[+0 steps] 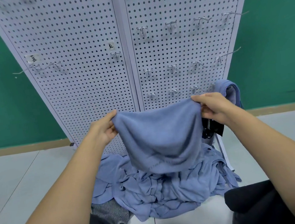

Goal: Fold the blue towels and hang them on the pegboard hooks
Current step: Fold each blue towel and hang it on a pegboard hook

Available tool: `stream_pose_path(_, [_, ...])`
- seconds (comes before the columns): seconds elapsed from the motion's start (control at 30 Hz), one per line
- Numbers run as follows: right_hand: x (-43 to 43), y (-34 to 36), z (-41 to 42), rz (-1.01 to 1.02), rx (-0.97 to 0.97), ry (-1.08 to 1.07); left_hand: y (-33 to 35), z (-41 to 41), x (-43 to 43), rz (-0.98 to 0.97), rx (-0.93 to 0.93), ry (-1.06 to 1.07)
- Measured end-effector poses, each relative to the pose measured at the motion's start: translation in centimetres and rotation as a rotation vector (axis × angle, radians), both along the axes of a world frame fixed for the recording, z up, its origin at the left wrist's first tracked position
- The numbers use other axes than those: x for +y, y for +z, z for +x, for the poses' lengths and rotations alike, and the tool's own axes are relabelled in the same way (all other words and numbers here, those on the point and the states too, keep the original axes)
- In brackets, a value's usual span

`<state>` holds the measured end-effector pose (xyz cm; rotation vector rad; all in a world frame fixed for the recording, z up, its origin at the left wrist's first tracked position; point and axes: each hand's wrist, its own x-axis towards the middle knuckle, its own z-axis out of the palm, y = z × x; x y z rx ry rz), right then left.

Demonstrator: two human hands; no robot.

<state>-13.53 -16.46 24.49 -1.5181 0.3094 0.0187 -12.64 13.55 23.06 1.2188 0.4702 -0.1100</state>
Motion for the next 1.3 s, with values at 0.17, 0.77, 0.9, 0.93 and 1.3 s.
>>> stream_pose_path(0.17, [4.3, 1.6, -1.4, 0.041, -0.115, 0.185, 1.9, -1.1, -5.3, 0.006, -0.149, -0.120])
stream_pose_path(0.77, [4.8, 2.5, -2.8, -0.124, -0.245, 0.279, 2.5, -2.4, -9.1, 0.312, -0.388, -0.250])
stream_pose_path(0.9, [2.4, 2.2, -1.9, -0.717, -0.394, 0.303, 2.8, -2.7, -9.4, 0.332, -0.414, -0.380])
stream_pose_path(0.93, [2.0, 1.8, -1.8, -0.808, -0.357, 0.368, 2.9, -2.8, -9.4, 0.333, -0.421, -0.415])
stream_pose_path(1.3, [2.6, 2.8, -1.5, -0.990, -0.326, 0.517, 1.8, -1.7, -8.6, 0.410, -0.389, -0.342])
